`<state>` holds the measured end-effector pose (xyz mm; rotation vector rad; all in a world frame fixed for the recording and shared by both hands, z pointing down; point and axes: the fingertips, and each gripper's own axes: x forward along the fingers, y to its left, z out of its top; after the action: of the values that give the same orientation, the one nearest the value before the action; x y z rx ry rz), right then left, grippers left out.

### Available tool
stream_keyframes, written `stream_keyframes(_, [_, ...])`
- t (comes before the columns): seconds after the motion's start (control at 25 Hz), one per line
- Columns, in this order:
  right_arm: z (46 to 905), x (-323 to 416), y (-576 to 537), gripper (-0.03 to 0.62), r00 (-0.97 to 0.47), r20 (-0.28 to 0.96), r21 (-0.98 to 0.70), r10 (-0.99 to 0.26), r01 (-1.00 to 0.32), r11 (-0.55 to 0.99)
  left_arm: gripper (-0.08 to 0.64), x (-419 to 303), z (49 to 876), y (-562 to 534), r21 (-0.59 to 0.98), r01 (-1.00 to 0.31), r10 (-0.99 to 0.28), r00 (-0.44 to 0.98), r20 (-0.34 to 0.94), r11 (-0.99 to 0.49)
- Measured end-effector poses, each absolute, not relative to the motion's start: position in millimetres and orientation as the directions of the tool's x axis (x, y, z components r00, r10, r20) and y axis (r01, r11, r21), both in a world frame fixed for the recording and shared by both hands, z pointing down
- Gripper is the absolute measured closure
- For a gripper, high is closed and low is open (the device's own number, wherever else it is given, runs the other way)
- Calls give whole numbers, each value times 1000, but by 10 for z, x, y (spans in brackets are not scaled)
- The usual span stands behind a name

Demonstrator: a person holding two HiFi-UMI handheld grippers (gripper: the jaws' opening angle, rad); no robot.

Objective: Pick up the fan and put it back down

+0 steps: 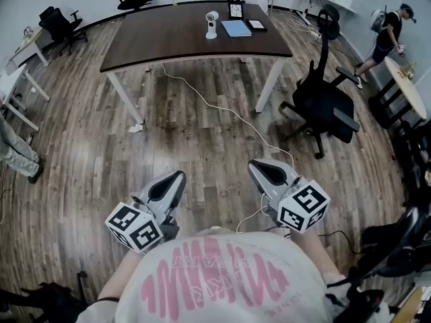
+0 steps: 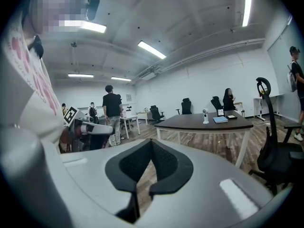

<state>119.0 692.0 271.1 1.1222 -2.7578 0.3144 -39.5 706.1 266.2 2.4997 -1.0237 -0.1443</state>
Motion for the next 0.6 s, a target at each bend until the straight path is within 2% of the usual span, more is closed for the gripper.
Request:
stream_keyframes(0.28, [2829, 1386, 6647, 586, -723, 220, -185, -654, -690, 700, 540, -420, 2709, 6907, 444, -694, -745, 662, 85, -566])
stream_keyframes(0.6, [2948, 1253, 6317, 586, -740, 251, -185, -624, -669, 720, 540, -502, 2842, 6593, 455, -703, -748, 654, 111, -547])
